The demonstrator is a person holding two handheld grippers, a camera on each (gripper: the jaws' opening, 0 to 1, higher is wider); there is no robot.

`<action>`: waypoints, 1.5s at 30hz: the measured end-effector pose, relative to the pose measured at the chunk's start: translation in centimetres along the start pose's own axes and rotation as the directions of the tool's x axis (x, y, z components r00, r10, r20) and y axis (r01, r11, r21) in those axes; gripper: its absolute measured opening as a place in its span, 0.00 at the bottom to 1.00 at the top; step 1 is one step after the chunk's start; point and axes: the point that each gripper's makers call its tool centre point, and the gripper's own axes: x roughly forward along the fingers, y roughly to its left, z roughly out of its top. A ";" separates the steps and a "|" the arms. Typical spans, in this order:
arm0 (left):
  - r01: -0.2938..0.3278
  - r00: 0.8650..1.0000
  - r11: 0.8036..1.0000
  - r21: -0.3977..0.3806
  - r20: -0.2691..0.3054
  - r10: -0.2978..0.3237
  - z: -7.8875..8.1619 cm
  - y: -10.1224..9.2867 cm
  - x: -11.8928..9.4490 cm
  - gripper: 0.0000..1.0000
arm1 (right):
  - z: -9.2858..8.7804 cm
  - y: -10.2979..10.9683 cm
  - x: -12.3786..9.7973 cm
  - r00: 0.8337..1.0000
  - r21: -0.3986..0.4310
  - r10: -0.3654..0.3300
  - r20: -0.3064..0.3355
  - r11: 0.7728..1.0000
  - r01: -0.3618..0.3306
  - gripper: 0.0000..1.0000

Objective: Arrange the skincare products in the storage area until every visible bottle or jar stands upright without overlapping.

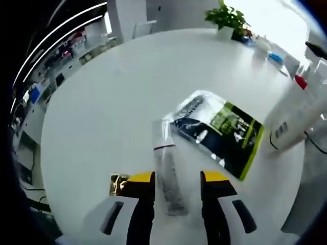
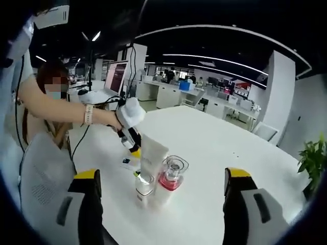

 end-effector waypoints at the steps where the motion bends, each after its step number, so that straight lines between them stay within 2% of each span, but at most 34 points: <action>1: 0.000 1.000 1.000 0.005 -0.006 0.000 0.1 0.0 0.2 0.31 | 0.0 -0.1 0.0 1.000 0.001 -0.005 0.001 1.000 0.005 1.00; 7: 0.011 0.999 1.000 0.002 -0.035 -0.011 0.2 0.2 0.7 0.28 | -0.5 -0.9 -0.6 0.999 0.026 -0.034 0.002 0.999 0.034 1.00; 10: 0.033 0.996 0.999 0.026 -0.085 -0.031 -0.5 -0.1 1.0 0.29 | -0.8 -1.0 -0.9 0.999 0.033 -0.039 -0.003 0.999 0.039 1.00; 11: 0.037 0.998 0.999 0.015 -0.060 -0.036 -0.1 -0.2 1.0 0.27 | -0.9 -1.0 -0.9 0.999 0.035 -0.041 -0.004 0.999 0.041 1.00; 16: 0.046 0.997 0.998 0.031 -0.066 -0.044 -0.2 -0.3 0.9 0.26 | -1.4 -1.0 -1.0 0.999 0.051 -0.047 -0.011 0.998 0.047 1.00; 18: 0.022 0.998 1.000 -0.002 -0.064 -0.022 -0.2 0.0 0.9 0.22 | -1.4 -0.8 -0.8 0.999 0.052 -0.040 -0.011 0.998 0.041 1.00; 23: 0.021 0.998 0.999 -0.038 -0.053 -0.023 -0.2 0.1 0.8 0.18 | -1.1 -0.1 -0.7 1.000 0.033 -0.016 0.011 0.999 0.015 1.00; 29: 0.021 0.998 0.998 -0.061 -0.050 -0.024 -0.4 -0.2 0.5 0.16 | -1.3 -0.1 -0.7 0.999 0.028 -0.025 0.023 0.999 0.025 1.00; 33: 0.033 0.999 0.997 -0.076 0.007 -0.033 0.6 -0.6 -0.1 0.16 | -1.4 -0.1 -0.9 0.999 0.049 -0.027 0.032 0.998 0.025 1.00; 37: 0.036 0.999 0.998 -0.054 0.042 -0.034 1.0 -1.3 -1.3 0.16 | -1.7 0.3 -0.8 0.999 0.051 -0.018 0.034 0.999 0.016 0.99; 41: 0.052 0.994 0.998 -0.042 0.100 -0.048 1.8 -2.6 -3.0 0.16 | -1.9 0.7 -0.7 0.999 0.077 -0.008 0.040 0.997 0.005 0.99; 45: 0.055 0.991 0.998 -0.010 0.125 -0.053 1.8 -3.8 -4.5 0.16 | -1.7 0.9 -0.6 0.998 0.088 -0.006 0.057 0.996 0.001 0.96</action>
